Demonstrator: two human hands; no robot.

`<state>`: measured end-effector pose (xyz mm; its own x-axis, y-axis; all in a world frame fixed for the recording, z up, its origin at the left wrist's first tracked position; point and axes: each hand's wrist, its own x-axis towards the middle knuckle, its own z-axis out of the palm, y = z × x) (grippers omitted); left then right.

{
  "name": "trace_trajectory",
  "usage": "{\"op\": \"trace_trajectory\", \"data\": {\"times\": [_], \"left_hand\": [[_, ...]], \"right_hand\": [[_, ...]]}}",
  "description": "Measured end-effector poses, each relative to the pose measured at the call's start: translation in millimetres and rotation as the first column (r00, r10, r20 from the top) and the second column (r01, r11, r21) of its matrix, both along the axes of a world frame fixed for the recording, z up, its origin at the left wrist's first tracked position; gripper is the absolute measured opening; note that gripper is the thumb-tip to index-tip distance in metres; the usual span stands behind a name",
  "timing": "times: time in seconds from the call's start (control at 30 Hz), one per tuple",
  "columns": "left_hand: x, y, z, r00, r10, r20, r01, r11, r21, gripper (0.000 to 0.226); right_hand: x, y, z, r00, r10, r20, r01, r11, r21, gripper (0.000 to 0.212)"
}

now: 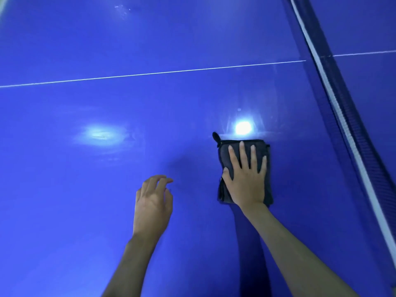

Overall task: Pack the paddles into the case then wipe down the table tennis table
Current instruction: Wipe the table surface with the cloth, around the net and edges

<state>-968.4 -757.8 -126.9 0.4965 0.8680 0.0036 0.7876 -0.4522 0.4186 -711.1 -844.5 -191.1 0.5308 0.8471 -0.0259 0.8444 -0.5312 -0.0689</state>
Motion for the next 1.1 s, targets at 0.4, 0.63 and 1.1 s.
{"op": "trace_trajectory", "data": {"times": [0.4,0.63,1.1], "left_hand": [[-147,73,4,0.993,0.093,0.068,-0.089,0.995,-0.052,0.044],[-176,92,8,0.987,0.131,0.092,-0.126,0.991,-0.055,0.047],[-76,92,-4,0.990,-0.033,0.137,0.042,0.997,-0.069,0.047]], "right_hand": [[-234,131,5,0.984,0.150,-0.094,-0.147,0.988,0.040,0.068],[-230,201,-1,0.979,0.190,-0.070,-0.187,0.981,0.050,0.061],[-98,148,-1,0.994,0.094,-0.057,-0.088,0.991,0.098,0.062]]}}
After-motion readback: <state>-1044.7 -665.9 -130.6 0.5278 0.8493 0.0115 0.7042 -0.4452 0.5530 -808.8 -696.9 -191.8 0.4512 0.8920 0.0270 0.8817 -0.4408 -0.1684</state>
